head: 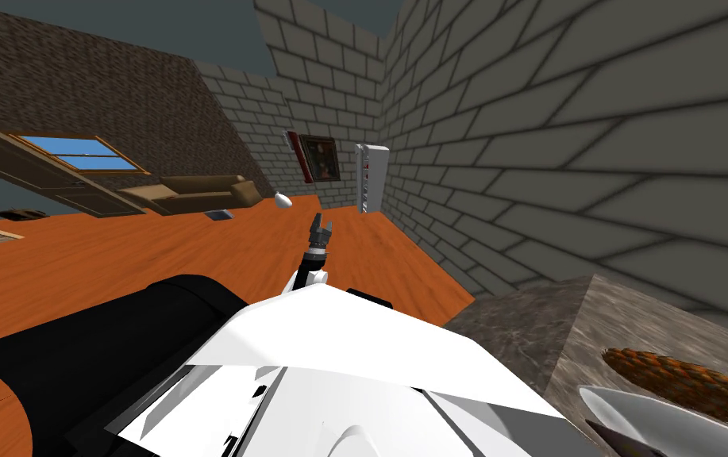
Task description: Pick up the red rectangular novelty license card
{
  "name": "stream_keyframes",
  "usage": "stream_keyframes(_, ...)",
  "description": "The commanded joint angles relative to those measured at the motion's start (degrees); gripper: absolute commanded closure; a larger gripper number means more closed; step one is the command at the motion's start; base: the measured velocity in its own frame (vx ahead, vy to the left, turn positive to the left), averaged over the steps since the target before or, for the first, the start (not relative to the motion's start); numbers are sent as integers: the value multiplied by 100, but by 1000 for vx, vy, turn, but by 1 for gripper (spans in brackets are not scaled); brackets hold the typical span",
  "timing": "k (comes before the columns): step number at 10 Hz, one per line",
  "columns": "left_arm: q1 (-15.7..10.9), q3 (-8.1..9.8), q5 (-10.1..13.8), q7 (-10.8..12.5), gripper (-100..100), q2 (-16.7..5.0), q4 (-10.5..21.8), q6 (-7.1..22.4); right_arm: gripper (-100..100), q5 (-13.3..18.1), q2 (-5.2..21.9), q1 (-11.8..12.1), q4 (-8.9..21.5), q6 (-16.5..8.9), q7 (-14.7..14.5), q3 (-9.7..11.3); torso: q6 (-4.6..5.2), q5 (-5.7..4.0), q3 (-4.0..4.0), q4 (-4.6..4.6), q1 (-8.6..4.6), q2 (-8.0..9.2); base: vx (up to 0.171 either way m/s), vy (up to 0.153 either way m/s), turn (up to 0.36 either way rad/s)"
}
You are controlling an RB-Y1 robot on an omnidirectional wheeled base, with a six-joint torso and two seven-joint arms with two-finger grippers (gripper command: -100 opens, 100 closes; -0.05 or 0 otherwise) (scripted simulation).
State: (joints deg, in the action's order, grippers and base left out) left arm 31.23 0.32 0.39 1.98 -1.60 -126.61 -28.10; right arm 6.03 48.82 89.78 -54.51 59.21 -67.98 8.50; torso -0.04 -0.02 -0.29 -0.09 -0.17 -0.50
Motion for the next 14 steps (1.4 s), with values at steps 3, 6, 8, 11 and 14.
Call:
stream_keyframes(3,1,0,0,0,0,0,0,0,-100,167,271,81,549,177,-237,-73,-1,-1,-13,-6,-5,-20,206,-65,86)
stream_keyframes(6,1,1,0,0,0,0,0,0,-100,302,483,148,919,261,-417,-157,-1,-4,-22,-9,-12,-36,241,-104,95)
stream_keyframes(8,1,1,0,0,0,-1,0,0,-100,415,650,157,1177,325,-553,-236,-5,-10,-30,-12,-39,-51,306,-185,130)
stream_keyframes(11,1,1,0,0,0,-1,0,0,-100,525,804,70,1379,383,-677,-330,-5,-10,-33,-14,-38,-52,248,-164,119)
stream_keyframes(14,0,0,0,0,0,0,0,0,0,529,832,65,1336,362,-687,-355,3,-3,0,0,1,5,99,-77,51)
